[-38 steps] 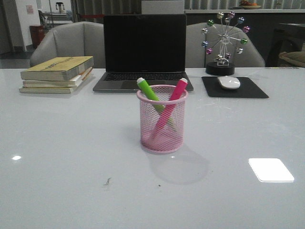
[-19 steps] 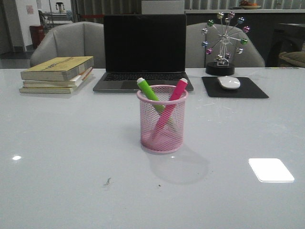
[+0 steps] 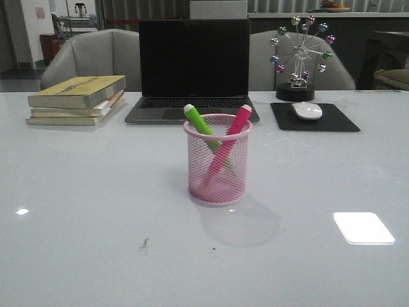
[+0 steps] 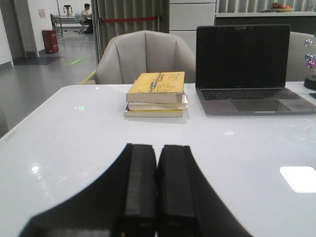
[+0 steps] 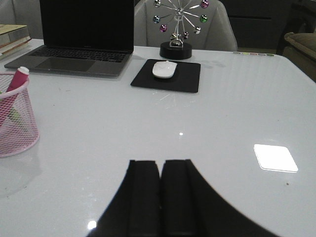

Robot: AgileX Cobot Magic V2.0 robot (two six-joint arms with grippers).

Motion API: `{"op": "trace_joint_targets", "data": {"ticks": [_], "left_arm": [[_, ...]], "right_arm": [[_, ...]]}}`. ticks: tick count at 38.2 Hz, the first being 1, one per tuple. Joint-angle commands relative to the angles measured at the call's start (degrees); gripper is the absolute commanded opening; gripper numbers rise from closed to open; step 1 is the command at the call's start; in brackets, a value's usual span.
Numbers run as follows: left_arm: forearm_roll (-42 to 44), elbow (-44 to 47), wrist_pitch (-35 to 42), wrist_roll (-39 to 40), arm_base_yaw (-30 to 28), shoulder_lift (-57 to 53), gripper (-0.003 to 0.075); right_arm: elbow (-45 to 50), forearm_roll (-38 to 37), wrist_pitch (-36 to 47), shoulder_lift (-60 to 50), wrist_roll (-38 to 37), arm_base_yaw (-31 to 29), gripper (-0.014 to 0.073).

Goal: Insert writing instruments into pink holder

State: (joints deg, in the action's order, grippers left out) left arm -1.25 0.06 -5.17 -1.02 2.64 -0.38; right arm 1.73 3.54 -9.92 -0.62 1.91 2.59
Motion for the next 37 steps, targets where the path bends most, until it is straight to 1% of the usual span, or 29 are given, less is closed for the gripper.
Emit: {"op": "trace_joint_targets", "data": {"ticks": [1, 6, 37], "left_arm": [[0.0, 0.3, 6.9, 0.2, 0.5, -1.2, 0.0092], [0.0, 0.4, 4.3, 0.2, 0.5, -1.2, 0.0092], [0.0, 0.4, 4.4, 0.2, 0.5, -1.2, 0.0092]], "right_arm": [[0.1, -0.6, 5.0, -1.0, -0.1, 0.1, 0.005], [0.1, -0.6, 5.0, -1.0, -0.1, 0.1, 0.005], [0.1, -0.6, 5.0, -1.0, -0.1, 0.1, 0.005]]}}
